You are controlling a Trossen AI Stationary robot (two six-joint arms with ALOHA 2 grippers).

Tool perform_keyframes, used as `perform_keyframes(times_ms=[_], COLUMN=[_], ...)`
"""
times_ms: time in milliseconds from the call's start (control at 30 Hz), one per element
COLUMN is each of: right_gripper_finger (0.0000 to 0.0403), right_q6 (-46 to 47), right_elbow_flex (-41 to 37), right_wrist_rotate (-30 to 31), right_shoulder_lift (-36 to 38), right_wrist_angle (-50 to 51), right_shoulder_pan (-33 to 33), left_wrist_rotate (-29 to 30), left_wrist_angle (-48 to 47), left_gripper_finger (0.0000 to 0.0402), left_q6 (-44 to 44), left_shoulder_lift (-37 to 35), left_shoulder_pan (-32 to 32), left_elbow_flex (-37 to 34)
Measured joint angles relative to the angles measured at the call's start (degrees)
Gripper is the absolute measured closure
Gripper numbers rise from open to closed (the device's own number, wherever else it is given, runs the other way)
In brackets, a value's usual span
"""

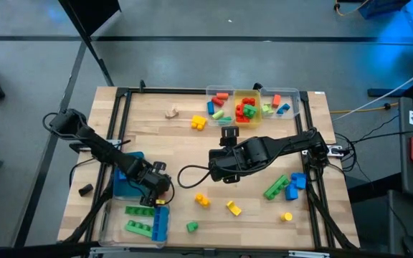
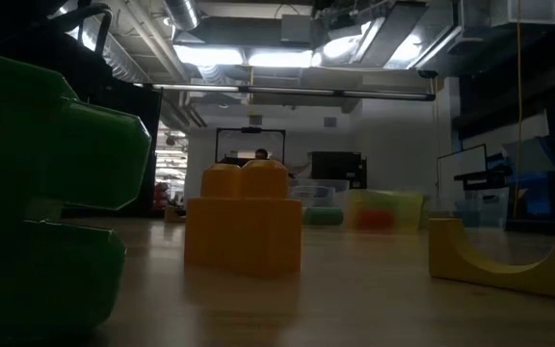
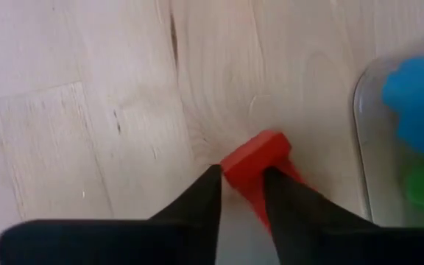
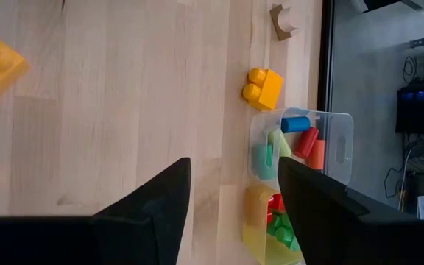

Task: Sort blocks by size
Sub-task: Put the red arch block into the top right transparent bin

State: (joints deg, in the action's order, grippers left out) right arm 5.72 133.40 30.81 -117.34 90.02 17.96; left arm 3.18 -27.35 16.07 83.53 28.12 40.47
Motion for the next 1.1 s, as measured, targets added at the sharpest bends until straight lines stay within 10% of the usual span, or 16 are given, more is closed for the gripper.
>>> perform_keyframes(times_ms=[367, 1100], right_gripper_finger=[0.0196, 0.0196], right_q6=[0.44, 1.36], right_elbow_flex=[0.00, 0.00], right_wrist_rotate=[-0.02, -1.92], right_shoulder_lift=[-0.02, -0.02], right_wrist_angle=[0.00, -0.02], right_shoulder_pan=[0.00, 0.00], left_wrist_rotate=[-0.04, 0.01], left_wrist_angle=[-0.13, -19.47], left_gripper_finger=[0.0397, 0.0261], left_q6=[0.11, 11.23], left_shoulder_lift=[-0.02, -0.04], left_shoulder_pan=[0.00, -0.11], left_elbow_flex=[0.00, 9.12])
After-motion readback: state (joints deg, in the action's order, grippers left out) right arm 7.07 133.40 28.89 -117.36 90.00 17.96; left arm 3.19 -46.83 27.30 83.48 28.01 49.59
